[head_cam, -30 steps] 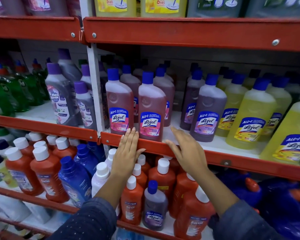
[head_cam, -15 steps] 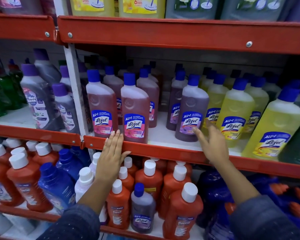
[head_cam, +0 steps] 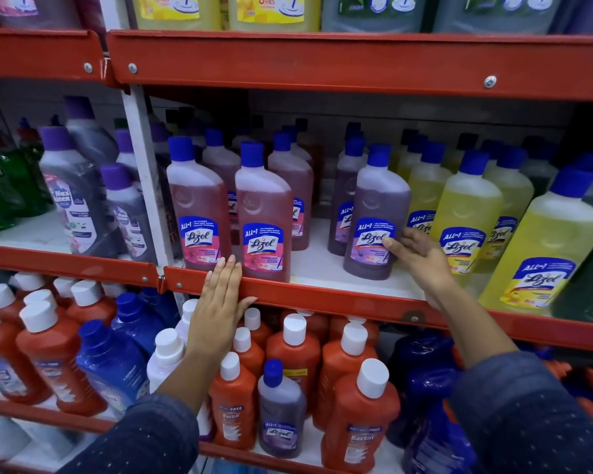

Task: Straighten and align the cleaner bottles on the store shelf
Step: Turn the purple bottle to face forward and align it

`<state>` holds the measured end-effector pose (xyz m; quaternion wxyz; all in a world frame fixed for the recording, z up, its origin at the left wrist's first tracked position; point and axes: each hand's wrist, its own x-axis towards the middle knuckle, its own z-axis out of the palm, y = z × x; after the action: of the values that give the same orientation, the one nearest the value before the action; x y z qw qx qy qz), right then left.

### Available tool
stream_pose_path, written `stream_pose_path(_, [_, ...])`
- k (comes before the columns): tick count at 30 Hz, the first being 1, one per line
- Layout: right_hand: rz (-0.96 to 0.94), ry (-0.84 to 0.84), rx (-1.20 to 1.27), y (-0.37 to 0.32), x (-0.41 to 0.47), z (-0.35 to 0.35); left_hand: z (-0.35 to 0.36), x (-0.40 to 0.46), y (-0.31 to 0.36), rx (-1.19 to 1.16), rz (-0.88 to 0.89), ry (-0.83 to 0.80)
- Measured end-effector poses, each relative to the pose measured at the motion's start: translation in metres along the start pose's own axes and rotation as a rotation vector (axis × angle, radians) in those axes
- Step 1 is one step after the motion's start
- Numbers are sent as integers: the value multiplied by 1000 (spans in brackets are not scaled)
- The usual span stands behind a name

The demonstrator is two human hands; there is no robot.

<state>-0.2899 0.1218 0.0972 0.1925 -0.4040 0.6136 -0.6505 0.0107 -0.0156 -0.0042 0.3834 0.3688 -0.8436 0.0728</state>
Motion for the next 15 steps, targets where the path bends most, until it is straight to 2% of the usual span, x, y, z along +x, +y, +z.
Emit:
stream_pose_path(9, [-35,-100,-4,-1,-19,0,-1,0,1,-10,-8,-6])
stream_pose_path(15, [-18,-88,5,-3,-35,3,-1,-1,0,-4,-23,-25])
